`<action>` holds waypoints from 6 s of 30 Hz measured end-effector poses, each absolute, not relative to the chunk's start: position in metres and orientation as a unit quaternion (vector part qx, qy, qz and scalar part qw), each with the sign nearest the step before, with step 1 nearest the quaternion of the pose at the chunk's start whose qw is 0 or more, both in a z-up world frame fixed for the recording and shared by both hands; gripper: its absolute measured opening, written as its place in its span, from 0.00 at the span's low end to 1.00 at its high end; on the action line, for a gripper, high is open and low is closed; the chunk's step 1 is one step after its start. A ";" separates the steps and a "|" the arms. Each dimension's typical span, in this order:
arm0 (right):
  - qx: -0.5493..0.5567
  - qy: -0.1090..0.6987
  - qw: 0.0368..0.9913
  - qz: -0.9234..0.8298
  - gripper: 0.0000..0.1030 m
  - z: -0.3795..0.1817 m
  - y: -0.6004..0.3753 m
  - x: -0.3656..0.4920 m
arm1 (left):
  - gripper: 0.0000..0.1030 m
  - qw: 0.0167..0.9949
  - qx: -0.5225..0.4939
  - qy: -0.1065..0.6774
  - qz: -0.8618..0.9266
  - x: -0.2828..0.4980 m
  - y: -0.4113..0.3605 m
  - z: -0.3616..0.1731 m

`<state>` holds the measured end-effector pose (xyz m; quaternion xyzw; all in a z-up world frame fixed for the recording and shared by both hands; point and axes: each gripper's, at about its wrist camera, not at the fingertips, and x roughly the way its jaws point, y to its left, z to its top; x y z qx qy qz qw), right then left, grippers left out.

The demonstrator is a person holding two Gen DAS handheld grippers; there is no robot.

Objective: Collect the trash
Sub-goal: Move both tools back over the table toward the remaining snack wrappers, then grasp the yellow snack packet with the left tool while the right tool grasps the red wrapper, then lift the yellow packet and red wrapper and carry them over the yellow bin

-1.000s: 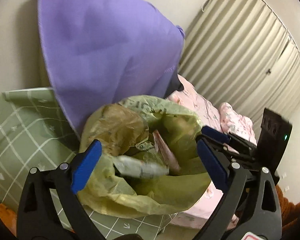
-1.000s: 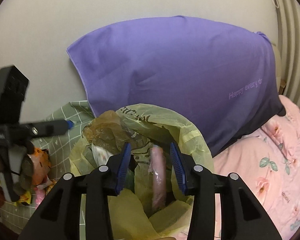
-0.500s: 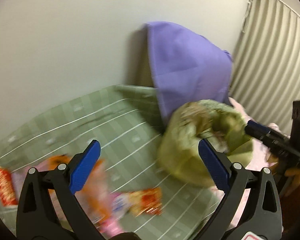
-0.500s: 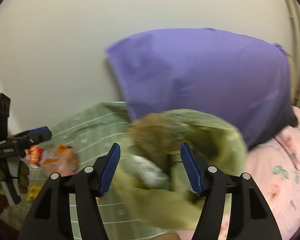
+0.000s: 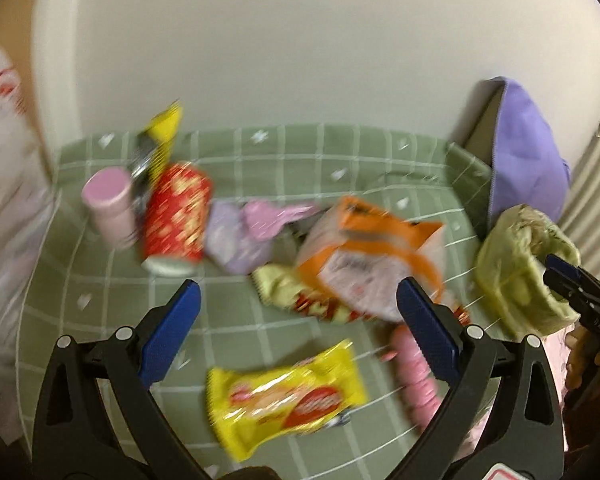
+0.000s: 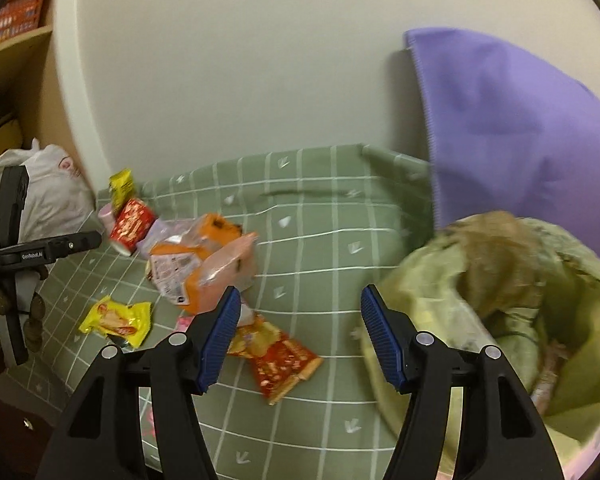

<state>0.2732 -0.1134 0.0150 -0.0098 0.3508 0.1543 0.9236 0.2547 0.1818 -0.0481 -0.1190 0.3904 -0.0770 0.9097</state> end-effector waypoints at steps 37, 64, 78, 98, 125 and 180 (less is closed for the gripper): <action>-0.061 0.437 0.856 0.268 0.33 -0.092 -0.085 0.290 | 0.86 0.878 -0.094 0.458 -0.100 0.190 0.174 -0.095; -0.027 0.445 0.854 0.267 0.54 -0.095 -0.065 0.282 | 0.55 0.853 -0.142 0.500 -0.046 0.217 0.182 -0.124; -0.015 0.439 0.853 0.281 0.26 -0.082 -0.066 0.279 | 0.13 0.861 -0.141 0.487 -0.040 0.222 0.177 -0.121; 0.008 0.375 0.895 0.240 0.26 -0.024 -0.104 0.253 | 0.52 0.913 -0.111 0.372 -0.121 0.220 0.168 -0.043; 0.018 0.409 0.877 0.250 0.27 -0.050 -0.101 0.256 | 0.61 0.901 -0.136 0.412 -0.018 0.210 0.191 -0.108; 0.047 0.250 0.966 -0.052 0.28 0.095 -0.308 0.209 | 0.06 0.864 0.000 0.275 -0.422 0.342 -0.142 0.074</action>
